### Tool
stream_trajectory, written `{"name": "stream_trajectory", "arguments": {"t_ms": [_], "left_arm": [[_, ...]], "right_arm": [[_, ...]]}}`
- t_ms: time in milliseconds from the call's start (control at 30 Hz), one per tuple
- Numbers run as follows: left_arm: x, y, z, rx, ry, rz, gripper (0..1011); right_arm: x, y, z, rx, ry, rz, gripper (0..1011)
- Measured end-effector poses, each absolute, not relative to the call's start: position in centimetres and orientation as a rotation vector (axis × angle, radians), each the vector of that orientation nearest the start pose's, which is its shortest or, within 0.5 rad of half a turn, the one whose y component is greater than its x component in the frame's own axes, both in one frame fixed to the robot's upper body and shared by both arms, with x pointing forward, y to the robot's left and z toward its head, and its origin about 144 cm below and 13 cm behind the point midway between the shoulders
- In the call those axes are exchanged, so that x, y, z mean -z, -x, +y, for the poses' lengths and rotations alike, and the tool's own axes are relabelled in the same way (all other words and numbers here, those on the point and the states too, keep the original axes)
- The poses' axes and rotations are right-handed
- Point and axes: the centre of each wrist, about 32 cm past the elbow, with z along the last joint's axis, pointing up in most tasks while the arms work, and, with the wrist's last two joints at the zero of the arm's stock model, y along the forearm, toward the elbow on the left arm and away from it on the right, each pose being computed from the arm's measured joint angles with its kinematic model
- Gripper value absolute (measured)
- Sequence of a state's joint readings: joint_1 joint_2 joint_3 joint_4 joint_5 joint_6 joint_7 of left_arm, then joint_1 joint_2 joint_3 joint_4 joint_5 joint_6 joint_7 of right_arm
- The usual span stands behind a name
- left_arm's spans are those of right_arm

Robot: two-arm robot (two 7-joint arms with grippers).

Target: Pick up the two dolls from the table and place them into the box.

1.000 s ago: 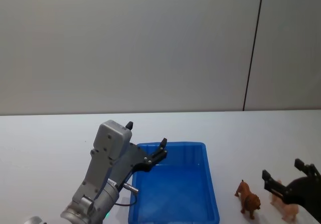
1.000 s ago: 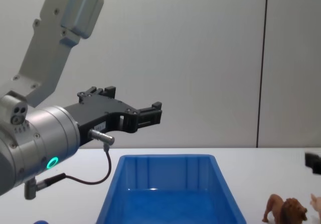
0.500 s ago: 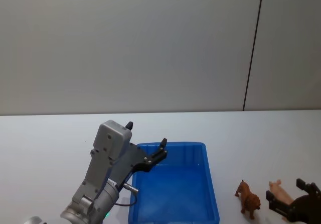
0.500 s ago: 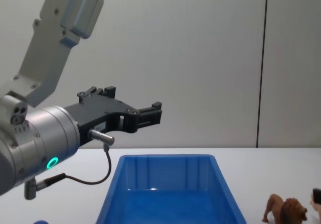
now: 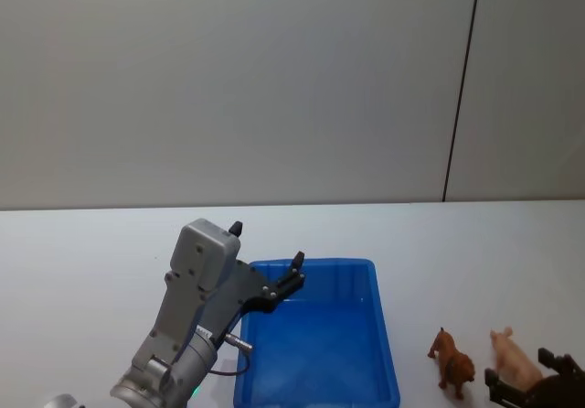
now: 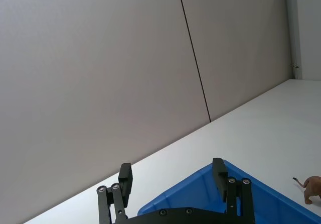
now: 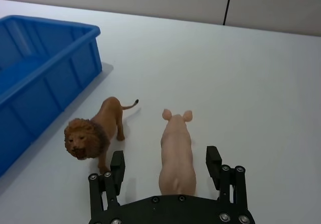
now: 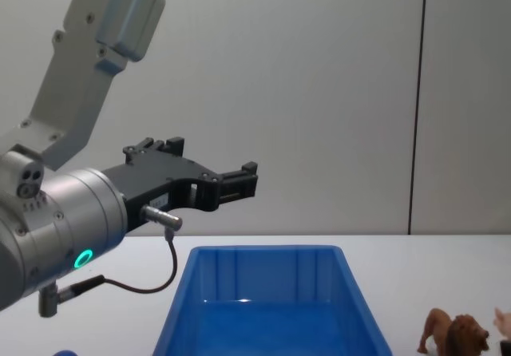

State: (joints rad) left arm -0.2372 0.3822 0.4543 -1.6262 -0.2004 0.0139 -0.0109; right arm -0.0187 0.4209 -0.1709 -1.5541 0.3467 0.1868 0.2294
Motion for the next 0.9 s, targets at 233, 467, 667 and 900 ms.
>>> {"name": "stream_trajectory", "arguments": {"t_ms": [233, 467, 667, 900], "left_arm": [[-120.44, -49.2, 19.84, -1.124, -0.061, -0.268, 1003], [-120.44, -49.2, 19.84, -1.124, -0.061, -0.268, 1003], [-120.44, -49.2, 19.84, -1.124, -0.061, -0.268, 1003], [-120.44, -49.2, 19.84, -1.124, -0.061, -0.268, 1003]], "right_arm": [[-112.65, -44.96, -30.28, 1.19, 0.283, 0.206, 881], [-112.32, -45.02, -30.42, 1.191, 0.292, 0.225, 675], [-112.25, -45.04, -30.49, 1.192, 0.292, 0.228, 461], [-112.58, -45.14, -30.57, 1.194, 0.276, 0.201, 372]]}}
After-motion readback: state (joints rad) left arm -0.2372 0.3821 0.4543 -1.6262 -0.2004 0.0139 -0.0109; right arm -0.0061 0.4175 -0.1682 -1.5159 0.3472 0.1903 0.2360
